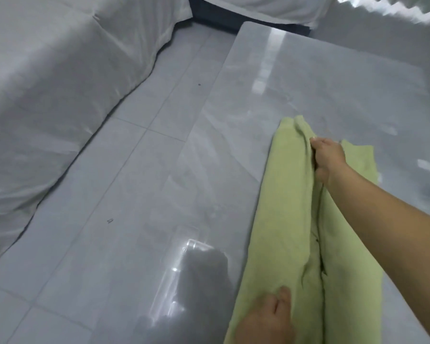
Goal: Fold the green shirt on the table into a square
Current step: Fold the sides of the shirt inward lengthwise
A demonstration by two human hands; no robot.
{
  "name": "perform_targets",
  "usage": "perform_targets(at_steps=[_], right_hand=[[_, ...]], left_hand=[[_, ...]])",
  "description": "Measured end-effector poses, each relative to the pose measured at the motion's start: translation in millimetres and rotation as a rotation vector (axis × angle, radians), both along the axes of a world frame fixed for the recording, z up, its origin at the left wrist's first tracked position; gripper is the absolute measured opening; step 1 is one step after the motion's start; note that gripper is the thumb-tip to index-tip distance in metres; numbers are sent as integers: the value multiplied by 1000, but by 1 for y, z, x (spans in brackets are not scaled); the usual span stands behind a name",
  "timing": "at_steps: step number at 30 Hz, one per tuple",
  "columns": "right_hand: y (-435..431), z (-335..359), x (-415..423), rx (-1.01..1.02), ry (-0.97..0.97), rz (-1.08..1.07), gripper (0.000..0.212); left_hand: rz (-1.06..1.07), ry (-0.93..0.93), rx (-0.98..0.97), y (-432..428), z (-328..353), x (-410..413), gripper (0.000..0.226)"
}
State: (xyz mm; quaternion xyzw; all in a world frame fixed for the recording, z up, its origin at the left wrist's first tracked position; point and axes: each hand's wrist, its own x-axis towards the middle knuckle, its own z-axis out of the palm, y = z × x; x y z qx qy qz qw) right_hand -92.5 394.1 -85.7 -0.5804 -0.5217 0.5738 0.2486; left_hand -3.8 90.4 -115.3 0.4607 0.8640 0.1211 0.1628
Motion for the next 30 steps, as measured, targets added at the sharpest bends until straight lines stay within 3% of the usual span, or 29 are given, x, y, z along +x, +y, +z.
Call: perform_targets(at_steps=[2,4,6,7,8,10,12,19,25,30], right_hand=[[-1,-9,4,-75,10,-3,25],[-1,-11,6,-141,36,-3,22],[0,-9,5,-165,44,15,15],[-1,-7,4,-162,42,35,9],[0,-9,3,-145,42,48,17],[-3,-8,2,-120,30,53,36],[-7,-9,3,-100,17,53,35],[-4,-12,11,-106,123,65,31],[-4,-19,5,-57,71,94,46],[9,-14,-3,-119,113,75,27]], left_hand=[[0,-84,49,-2,-9,10,50],[9,-144,173,1,-5,9,36],[60,-52,383,3,-7,0,18],[59,-19,437,4,-10,-3,20],[36,6,456,3,-14,-5,28],[-43,38,425,2,-19,-7,44],[-99,40,358,4,-26,-7,51],[-111,38,256,3,-31,-4,53],[-120,132,280,1,-36,-2,53],[-114,193,330,5,-40,-2,52]])
